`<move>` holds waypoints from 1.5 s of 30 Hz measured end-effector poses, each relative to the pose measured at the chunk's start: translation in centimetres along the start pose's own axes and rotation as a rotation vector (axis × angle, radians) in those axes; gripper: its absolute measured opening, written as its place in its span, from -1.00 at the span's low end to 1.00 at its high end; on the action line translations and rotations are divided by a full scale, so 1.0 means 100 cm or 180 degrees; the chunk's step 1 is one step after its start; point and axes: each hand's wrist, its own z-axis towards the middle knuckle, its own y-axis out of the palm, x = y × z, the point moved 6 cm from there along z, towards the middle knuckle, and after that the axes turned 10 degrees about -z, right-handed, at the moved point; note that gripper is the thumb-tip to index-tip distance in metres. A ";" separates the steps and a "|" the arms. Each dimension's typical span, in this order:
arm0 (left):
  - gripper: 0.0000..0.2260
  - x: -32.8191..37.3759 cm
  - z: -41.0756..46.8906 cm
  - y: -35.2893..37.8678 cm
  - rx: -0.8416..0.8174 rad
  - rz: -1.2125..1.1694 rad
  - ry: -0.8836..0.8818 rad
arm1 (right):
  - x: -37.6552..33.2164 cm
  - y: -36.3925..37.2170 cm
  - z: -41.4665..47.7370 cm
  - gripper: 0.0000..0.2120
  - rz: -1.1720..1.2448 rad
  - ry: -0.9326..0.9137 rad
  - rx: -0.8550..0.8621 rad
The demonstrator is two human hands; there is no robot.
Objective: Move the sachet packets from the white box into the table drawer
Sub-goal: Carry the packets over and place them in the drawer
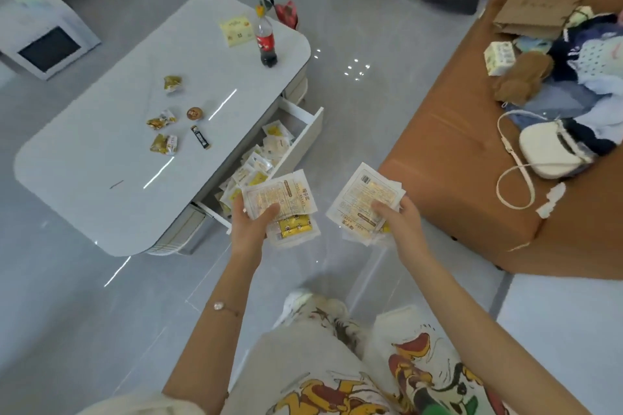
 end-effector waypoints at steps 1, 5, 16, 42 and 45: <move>-0.52 0.003 0.010 -0.003 0.0076 -0.0037 0.0012 | -0.009 0.008 0.014 -0.75 -0.0038 -0.0023 -0.0068; -0.44 0.015 0.055 -0.016 0.0342 -0.0191 0.0056 | -0.043 0.050 0.068 -0.69 -0.0267 -0.0099 -0.0380; -0.55 0.036 0.167 -0.042 0.0811 -0.0371 -0.0111 | -0.103 0.157 0.192 -0.79 -0.0779 -0.0154 -0.0835; -0.35 -0.273 0.508 -0.139 0.2405 -0.1119 -0.0667 | 0.203 0.456 0.597 -0.40 -0.1415 0.0956 -0.1250; -0.45 -0.275 0.506 -0.134 0.2669 -0.1005 -0.0589 | 0.206 0.459 0.602 -0.35 -0.1654 0.0883 -0.1155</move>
